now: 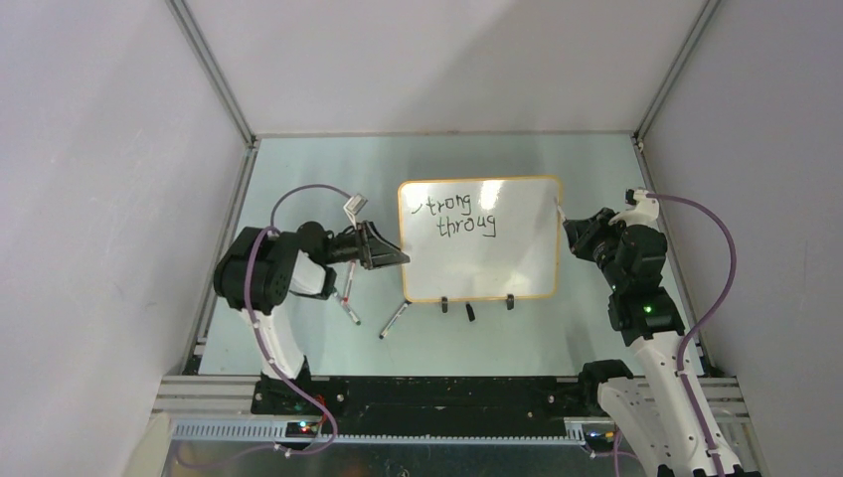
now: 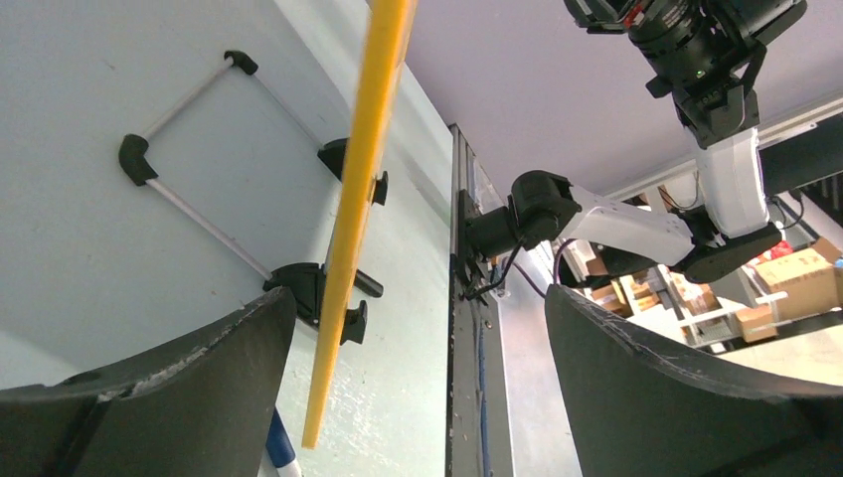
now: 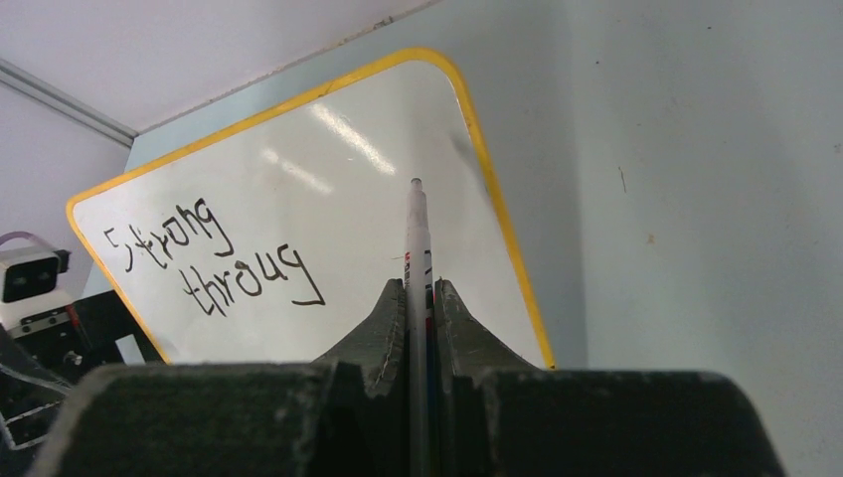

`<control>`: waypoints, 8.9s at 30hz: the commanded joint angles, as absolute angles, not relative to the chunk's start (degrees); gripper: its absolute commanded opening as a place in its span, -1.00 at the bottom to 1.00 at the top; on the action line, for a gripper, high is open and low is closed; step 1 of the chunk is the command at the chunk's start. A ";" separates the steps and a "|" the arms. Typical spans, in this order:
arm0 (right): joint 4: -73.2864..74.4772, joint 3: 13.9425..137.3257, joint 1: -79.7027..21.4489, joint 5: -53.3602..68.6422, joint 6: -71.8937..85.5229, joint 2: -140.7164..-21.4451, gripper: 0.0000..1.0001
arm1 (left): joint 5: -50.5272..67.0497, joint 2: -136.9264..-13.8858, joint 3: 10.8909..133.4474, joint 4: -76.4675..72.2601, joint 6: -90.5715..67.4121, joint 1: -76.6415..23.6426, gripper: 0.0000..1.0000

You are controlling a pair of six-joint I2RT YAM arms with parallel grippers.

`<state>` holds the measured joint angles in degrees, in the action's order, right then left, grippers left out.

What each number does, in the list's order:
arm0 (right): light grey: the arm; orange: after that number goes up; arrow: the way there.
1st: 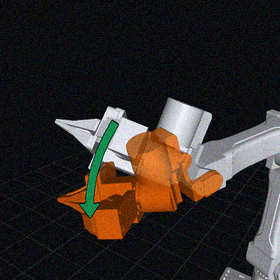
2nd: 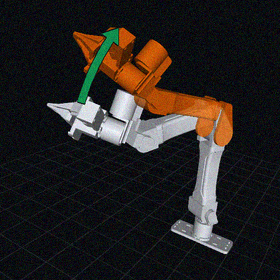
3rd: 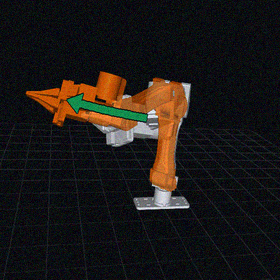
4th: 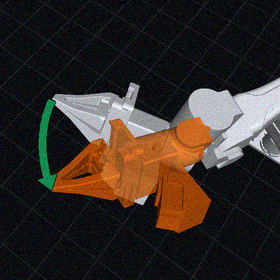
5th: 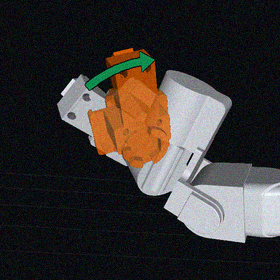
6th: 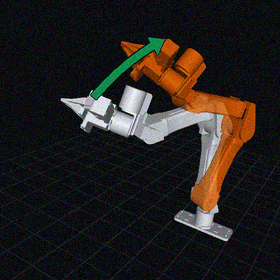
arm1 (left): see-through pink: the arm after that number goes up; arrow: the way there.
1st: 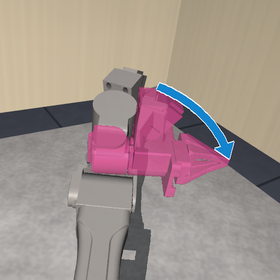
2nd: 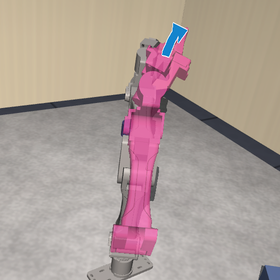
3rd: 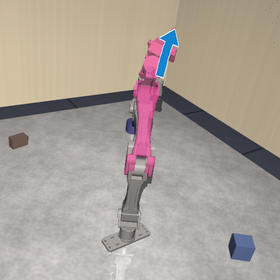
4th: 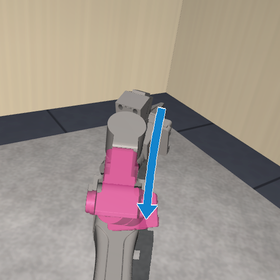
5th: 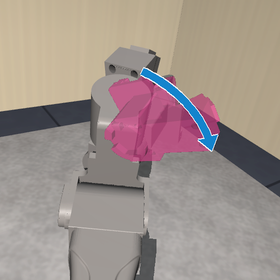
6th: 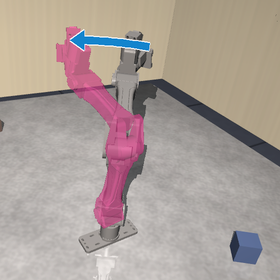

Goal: Write a sentence on the whiteboard
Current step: Hold the whiteboard on the whiteboard stand.

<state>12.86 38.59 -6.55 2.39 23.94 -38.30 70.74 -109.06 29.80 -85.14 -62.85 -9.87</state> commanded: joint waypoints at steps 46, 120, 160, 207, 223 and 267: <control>9.89 37.88 -6.68 1.61 24.69 -35.60 -1.00 | 78.25 -99.62 45.84 -87.71 -47.62 6.29 0.99; 9.14 37.53 -6.70 3.54 25.44 -36.18 -1.00 | 44.54 -105.93 42.13 -87.89 -6.73 0.55 -1.00; 9.72 37.49 -6.83 2.98 25.34 -34.86 -1.00 | 17.64 -101.67 34.97 -85.30 -21.58 -3.50 -0.96; 10.08 37.40 -7.09 2.11 25.14 -33.49 -1.00 | -28.16 -89.78 42.66 -37.83 -6.12 -25.33 0.99; 9.60 37.09 -7.40 2.02 25.14 -33.53 -1.00 | -30.64 -95.03 52.34 -25.49 -9.86 -25.42 0.99; 9.82 37.09 -8.34 0.71 24.61 -33.61 -1.00 | -20.94 -96.75 54.36 -26.49 -7.01 -28.29 0.35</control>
<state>11.31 37.08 -7.84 1.85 24.99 -34.06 -21.67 -98.26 54.46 -23.55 -8.40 -27.59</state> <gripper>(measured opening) 0.123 0.677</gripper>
